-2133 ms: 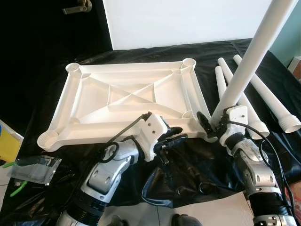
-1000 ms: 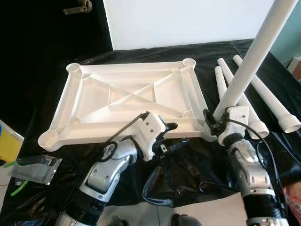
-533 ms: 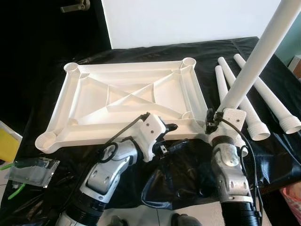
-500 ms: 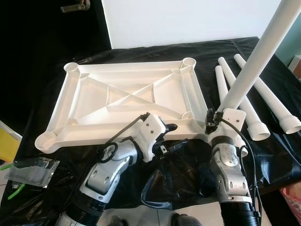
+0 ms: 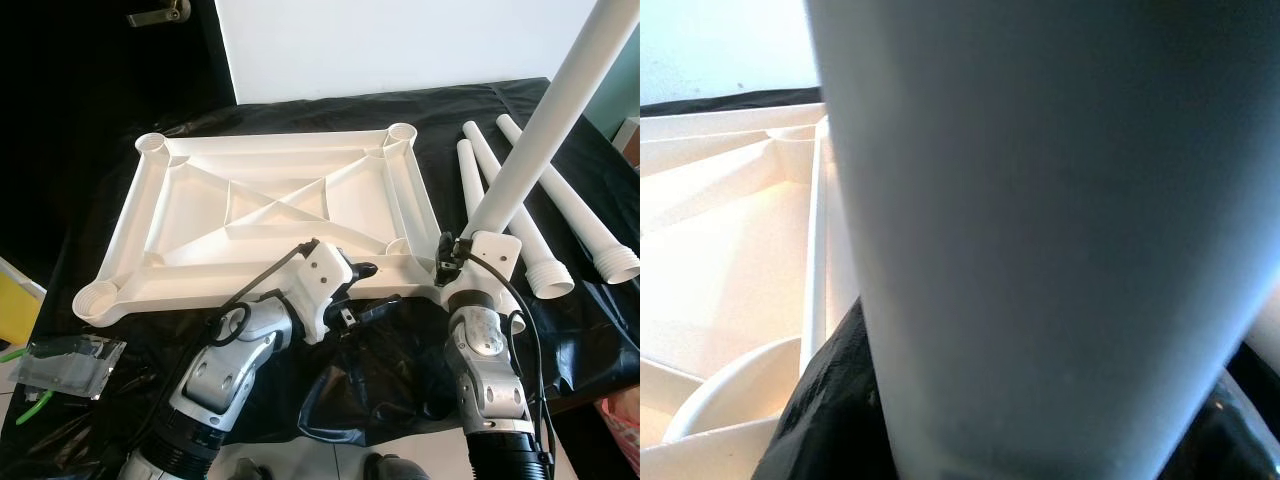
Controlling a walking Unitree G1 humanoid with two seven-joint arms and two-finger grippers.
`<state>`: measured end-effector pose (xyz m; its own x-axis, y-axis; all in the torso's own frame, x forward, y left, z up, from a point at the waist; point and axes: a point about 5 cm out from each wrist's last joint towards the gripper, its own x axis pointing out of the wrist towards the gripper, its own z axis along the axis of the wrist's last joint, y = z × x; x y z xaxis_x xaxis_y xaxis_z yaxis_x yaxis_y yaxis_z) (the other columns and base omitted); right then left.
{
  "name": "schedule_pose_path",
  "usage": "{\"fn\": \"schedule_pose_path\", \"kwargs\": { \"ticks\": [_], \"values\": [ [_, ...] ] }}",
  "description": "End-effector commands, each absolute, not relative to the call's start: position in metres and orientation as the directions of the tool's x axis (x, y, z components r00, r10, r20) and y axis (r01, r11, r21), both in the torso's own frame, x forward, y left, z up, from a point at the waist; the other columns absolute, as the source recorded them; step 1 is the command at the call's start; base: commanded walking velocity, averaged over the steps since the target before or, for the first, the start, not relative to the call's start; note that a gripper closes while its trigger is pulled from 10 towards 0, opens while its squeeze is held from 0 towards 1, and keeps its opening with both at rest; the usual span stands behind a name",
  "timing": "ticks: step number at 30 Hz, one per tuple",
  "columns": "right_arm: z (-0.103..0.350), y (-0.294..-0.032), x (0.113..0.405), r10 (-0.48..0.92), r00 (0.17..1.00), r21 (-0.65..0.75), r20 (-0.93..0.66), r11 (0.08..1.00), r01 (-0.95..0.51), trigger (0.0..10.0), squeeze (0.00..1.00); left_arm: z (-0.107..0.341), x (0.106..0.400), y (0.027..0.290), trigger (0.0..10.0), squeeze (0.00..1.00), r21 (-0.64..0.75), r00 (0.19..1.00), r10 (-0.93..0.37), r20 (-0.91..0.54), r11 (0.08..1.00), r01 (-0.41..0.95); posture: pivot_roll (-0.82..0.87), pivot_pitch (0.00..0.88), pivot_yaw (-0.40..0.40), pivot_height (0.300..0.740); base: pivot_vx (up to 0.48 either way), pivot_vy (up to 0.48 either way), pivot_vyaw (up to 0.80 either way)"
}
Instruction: Building children table
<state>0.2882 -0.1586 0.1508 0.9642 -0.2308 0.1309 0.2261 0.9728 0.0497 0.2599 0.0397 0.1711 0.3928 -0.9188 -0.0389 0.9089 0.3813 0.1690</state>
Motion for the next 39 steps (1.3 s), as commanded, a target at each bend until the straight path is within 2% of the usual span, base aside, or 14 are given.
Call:
{"fn": "schedule_pose_path", "kwargs": {
  "ticks": [1, 2, 7, 14, 15, 17, 18, 19, 24, 33, 34, 35, 36, 39],
  "values": [
    [0.140, -0.156, 0.287, -0.210, 0.975, 0.056, 0.074, 0.977, 0.206, 10.0, 0.96, 0.169, 0.262, 0.041, 10.0, 0.00, 0.172, 0.419, -0.907, -0.045, 0.406, 0.898, -0.09, 0.107, 0.029, 0.740, 0.000, 0.000, 0.00],
    [0.140, -0.157, 0.287, -0.205, 0.975, 0.056, 0.080, 0.978, 0.201, 10.0, 1.00, 0.169, 0.262, 0.041, 10.0, 0.00, 0.172, 0.420, -0.906, -0.045, 0.407, 0.897, -0.08, 0.108, 0.028, 0.740, 0.000, 0.000, 0.00],
    [0.143, -0.159, 0.288, -0.186, 0.978, 0.057, 0.099, 0.982, 0.181, 10.0, 1.00, 0.169, 0.262, 0.040, 10.0, 0.00, 0.173, 0.422, -0.906, -0.044, 0.409, 0.896, -0.08, 0.109, 0.028, 0.740, 0.000, 0.000, 0.00],
    [0.151, -0.171, 0.291, 0.005, 0.989, 0.027, 0.151, 1.000, -0.009, 10.0, 1.00, 0.169, 0.262, 0.041, 10.0, 0.00, 0.175, 0.426, -0.904, -0.044, 0.413, 0.894, -0.09, 0.120, 0.030, 0.740, 0.000, 0.000, 0.00],
    [0.152, -0.179, 0.292, 0.104, 0.983, -0.005, 0.151, 0.994, -0.105, 10.0, 1.00, 0.169, 0.262, 0.041, 10.0, 0.00, 0.174, 0.429, -0.902, -0.042, 0.416, 0.893, -0.09, 0.121, 0.029, 0.740, 0.000, 0.000, 0.00],
    [0.152, -0.179, 0.292, 0.104, 0.983, -0.005, 0.151, 0.994, -0.105, 10.0, 1.00, 0.169, 0.262, 0.041, 10.0, 0.00, 0.174, 0.429, -0.902, -0.042, 0.416, 0.893, -0.09, 0.121, 0.029, 0.740, 0.000, 0.000, 0.00],
    [0.152, -0.182, 0.292, 0.142, 0.979, -0.011, 0.148, 0.990, -0.142, 10.0, 0.88, 0.170, 0.263, 0.041, 10.0, 0.00, 0.174, 0.430, -0.902, -0.041, 0.417, 0.892, -0.09, 0.121, 0.029, 0.740, 0.000, 0.000, 0.00],
    [0.153, -0.185, 0.294, 0.179, 0.973, -0.027, 0.146, 0.984, -0.177, 10.0, 0.00, 0.170, 0.263, 0.041, 10.0, 0.00, 0.174, 0.430, -0.902, -0.041, 0.418, 0.892, -0.09, 0.121, 0.029, 0.740, 0.000, 0.000, 0.00],
    [0.154, -0.194, 0.300, 0.296, 0.949, -0.095, 0.112, 0.953, -0.286, 10.0, 0.00, 0.170, 0.264, 0.041, 10.0, 0.00, 0.175, 0.432, -0.901, -0.040, 0.419, 0.891, -0.09, 0.120, 0.030, 0.740, 0.000, 0.000, 0.00],
    [0.153, -0.202, 0.310, 0.369, 0.926, -0.151, 0.082, 0.923, -0.354, 10.0, 0.00, 0.171, 0.265, 0.040, 10.0, 0.00, 0.176, 0.433, -0.901, -0.036, 0.421, 0.890, -0.09, 0.117, 0.029, 0.740, 0.000, 0.000, 0.00],
    [0.152, -0.203, 0.311, 0.381, 0.921, -0.154, 0.079, 0.917, -0.367, 1.6, 0.00, 0.171, 0.265, 0.040, 10.0, 0.00, 0.177, 0.434, -0.900, -0.035, 0.422, 0.889, -0.09, 0.117, 0.029, 0.740, 0.000, 0.000, 0.00],
    [0.152, -0.203, 0.311, 0.381, 0.921, -0.154, 0.079, 0.917, -0.367, 1.6, 0.00, 0.171, 0.265, 0.040, 10.0, 0.00, 0.177, 0.434, -0.900, -0.035, 0.422, 0.889, -0.09, 0.117, 0.029, 0.740, 0.000, 0.000, 0.00],
    [0.151, -0.203, 0.311, 0.382, 0.921, -0.157, 0.075, 0.917, -0.368, 0.0, 0.00, 0.171, 0.265, 0.041, 10.0, 0.00, 0.177, 0.434, -0.900, -0.035, 0.422, 0.889, -0.09, 0.115, 0.029, 0.740, 0.000, 0.000, 0.00],
    [0.149, -0.204, 0.311, 0.390, 0.918, -0.153, 0.070, 0.914, -0.376, 0.0, 0.00, 0.172, 0.265, 0.041, 10.0, 0.00, 0.178, 0.435, -0.900, -0.035, 0.423, 0.889, -0.09, 0.116, 0.030, 0.740, 0.000, 0.000, 0.00]
  ]
}}
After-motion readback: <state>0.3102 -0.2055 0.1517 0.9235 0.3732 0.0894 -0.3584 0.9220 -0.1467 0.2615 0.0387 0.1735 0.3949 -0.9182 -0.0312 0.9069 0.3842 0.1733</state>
